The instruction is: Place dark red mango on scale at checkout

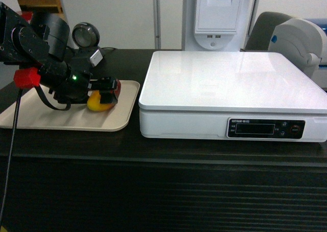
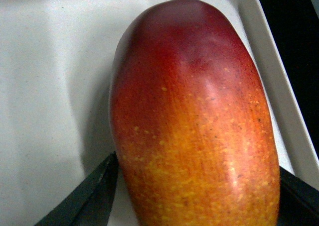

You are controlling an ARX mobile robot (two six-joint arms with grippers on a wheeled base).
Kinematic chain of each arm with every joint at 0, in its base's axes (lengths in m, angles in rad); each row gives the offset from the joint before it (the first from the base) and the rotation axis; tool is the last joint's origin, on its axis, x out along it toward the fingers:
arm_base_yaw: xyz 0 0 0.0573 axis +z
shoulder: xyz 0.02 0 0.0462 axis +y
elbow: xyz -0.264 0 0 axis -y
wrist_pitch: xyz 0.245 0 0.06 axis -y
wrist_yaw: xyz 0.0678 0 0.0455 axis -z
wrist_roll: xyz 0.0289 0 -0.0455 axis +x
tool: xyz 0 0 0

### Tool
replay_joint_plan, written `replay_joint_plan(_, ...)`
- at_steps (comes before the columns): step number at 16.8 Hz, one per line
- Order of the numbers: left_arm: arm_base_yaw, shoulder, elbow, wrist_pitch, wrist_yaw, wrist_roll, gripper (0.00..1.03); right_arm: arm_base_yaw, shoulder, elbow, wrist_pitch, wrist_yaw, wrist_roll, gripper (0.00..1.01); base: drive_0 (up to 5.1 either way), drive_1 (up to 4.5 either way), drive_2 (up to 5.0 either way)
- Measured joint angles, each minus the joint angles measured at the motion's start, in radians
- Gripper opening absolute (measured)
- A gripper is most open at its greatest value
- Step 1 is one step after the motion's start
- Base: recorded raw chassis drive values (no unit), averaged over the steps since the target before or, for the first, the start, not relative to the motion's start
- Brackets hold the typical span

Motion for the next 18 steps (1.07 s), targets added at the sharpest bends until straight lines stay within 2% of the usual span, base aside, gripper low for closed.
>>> replay_joint_plan(2,-0.001,0.0,0.0,0.003,-0.008,0.011,0.61,0.0,0.0,0.0,0.0,0.0,0.0,0.98,0.0,0.0,0.0)
replay_joint_plan(3,-0.001,0.0,0.001,0.003,-0.01,0.012,0.58,0.0,0.0,0.0,0.0,0.0,0.0,0.98,0.0,0.0,0.0)
replay_joint_plan(6,0.0,-0.018,-0.002,0.015,-0.019,0.03,0.57,0.0,0.0,0.0,0.0,0.0,0.0,0.98,0.0,0.0,0.0)
replay_joint_plan(9,-0.009,-0.129,-0.007,0.044,-0.031,0.038,0.57,0.0,0.0,0.0,0.0,0.0,0.0,0.98,0.0,0.0,0.0)
replay_joint_plan(10,-0.044,-0.203,0.016,0.043,-0.038,0.037,0.57,0.0,0.0,0.0,0.0,0.0,0.0,0.98,0.0,0.0,0.0)
replay_joint_plan(11,-0.157,-0.232,0.09,0.016,-0.034,0.03,0.57,0.0,0.0,0.0,0.0,0.0,0.0,0.98,0.0,0.0,0.0)
replay_joint_plan(12,-0.273,-0.227,0.136,-0.011,-0.034,-0.003,0.57,0.0,0.0,0.0,0.0,0.0,0.0,0.98,0.0,0.0,0.0)
replay_joint_plan(18,-0.331,-0.227,0.144,-0.01,-0.039,-0.019,0.57,0.0,0.0,0.0,0.0,0.0,0.0,0.98,0.0,0.0,0.0)
